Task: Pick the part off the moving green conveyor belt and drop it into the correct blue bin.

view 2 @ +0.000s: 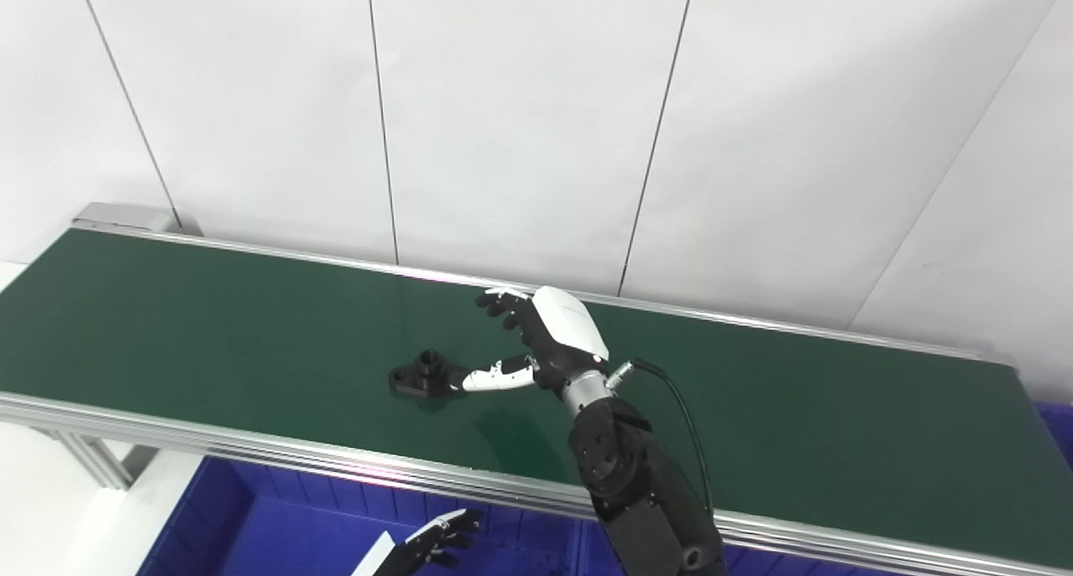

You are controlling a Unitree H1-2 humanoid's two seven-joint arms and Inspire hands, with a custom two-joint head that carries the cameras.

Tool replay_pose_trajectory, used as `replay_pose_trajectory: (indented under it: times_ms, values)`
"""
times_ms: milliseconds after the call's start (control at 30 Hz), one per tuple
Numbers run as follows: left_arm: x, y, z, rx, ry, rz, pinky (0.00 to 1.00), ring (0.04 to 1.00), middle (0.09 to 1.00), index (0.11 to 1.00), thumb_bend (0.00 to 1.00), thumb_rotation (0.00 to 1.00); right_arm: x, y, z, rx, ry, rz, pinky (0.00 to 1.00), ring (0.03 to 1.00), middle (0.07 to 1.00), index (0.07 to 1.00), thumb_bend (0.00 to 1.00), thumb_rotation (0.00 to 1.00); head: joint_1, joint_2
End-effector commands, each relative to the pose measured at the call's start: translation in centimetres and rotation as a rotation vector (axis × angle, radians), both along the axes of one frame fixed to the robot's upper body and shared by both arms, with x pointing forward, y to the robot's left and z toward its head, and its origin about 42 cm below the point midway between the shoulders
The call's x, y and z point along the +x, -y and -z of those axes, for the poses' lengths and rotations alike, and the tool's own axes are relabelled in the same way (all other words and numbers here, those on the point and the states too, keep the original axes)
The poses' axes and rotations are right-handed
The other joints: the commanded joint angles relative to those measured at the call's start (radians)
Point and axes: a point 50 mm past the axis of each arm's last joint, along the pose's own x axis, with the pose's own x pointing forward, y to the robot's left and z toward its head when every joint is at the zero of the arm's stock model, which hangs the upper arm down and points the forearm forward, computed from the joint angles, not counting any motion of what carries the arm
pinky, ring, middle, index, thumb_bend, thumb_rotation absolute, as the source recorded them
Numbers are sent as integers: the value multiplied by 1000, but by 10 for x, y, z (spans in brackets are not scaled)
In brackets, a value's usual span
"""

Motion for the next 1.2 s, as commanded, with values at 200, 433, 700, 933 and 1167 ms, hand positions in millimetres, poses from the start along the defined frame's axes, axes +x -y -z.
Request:
replay_pose_trajectory:
  times_ms: [200,433,700,933,1167]
  values:
    - [13,7,-14,-30,70,11,725,805,852,853,673,480,26,-9,-22,-110,43,-26,682,771,806,804,822,292,5,4]
    - [11,8,-15,-24,78,21,734,811,856,855,681,509,33,-13,-18,-192,22,-33,698,785,814,810,819,283,4,10]
    - [11,10,-17,-30,85,24,726,804,852,856,685,503,35,-13,-7,-278,11,-55,704,781,813,808,795,268,4,17]
    - [10,12,-19,-36,94,21,725,803,848,851,682,497,33,-8,8,-345,13,-56,662,746,782,779,788,183,-1,29]
    - [10,13,-20,-48,92,21,731,807,852,857,671,488,27,6,23,-450,7,-56,403,473,521,700,556,3,-11,41]
